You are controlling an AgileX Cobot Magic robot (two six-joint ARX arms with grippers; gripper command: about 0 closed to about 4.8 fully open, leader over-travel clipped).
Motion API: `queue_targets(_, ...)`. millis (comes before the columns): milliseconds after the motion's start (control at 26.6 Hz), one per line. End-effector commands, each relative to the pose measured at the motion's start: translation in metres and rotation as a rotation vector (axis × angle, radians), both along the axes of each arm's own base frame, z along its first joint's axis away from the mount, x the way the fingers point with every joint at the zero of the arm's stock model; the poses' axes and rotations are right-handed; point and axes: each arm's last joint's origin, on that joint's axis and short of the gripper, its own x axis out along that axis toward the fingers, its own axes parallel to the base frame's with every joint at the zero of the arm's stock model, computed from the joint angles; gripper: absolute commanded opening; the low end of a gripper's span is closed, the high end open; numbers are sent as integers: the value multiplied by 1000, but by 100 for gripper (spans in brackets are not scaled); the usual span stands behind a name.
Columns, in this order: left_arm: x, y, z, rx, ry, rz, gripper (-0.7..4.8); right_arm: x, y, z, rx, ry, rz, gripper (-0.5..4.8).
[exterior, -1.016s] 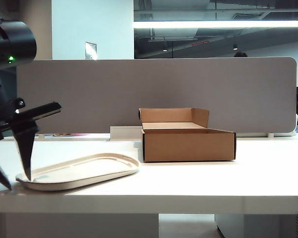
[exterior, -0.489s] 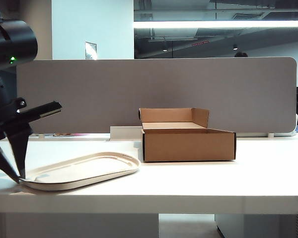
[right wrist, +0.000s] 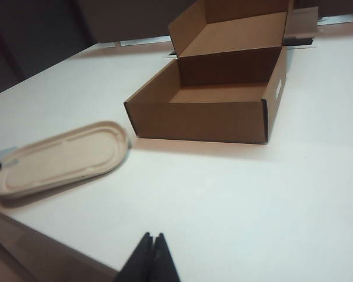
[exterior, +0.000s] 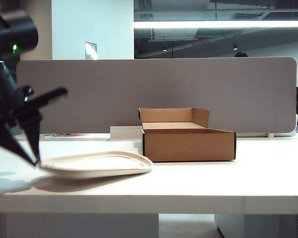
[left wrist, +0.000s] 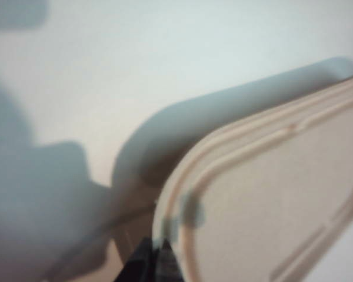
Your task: Pick up the lid and place it into the paper box.
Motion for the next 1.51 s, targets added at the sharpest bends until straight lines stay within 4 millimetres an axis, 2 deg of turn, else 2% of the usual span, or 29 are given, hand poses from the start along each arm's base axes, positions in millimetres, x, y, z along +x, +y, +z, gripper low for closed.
queue_targets(38, 6, -1, 25, -16, -87, -1, -6, 0, 0, -1, 3, -4, 0, -8)
queue_targets(263, 10, -3, 72, 38, -190, -130, -6, 0, 0, -1, 3, -4, -2, -8)
queue_targets(452, 14, -4, 98, 22, -263, -139, -6, 0, 0, -1, 3, -4, -1, -8)
queue_targets(564, 15, -5, 104, 31, -290, -159, -6, 0, 0, -1, 3, -4, -1, -8)
queue_targets(715, 12, -4, 98, 64, -240, -179, -5, 0, 0, -1, 3, -4, -1, -8)
queue_targets(790, 8, -1, 90, 120, -153, -181, 4, 0, 0, -1, 3, -4, -2, -8)
queue_targets(978, 0, 2, 70, 138, -32, -176, 156, 0, 0, -1, 3, -4, -2, -8)
queue_targets(1204, -8, 4, 30, 67, 122, -43, 160, 0, 0, -1, 3, -4, -2, -8)
queue_targets(1505, 3, -2, 9, 29, 135, 25, 160, 0, 0, -1, 3, -4, -2, -8)
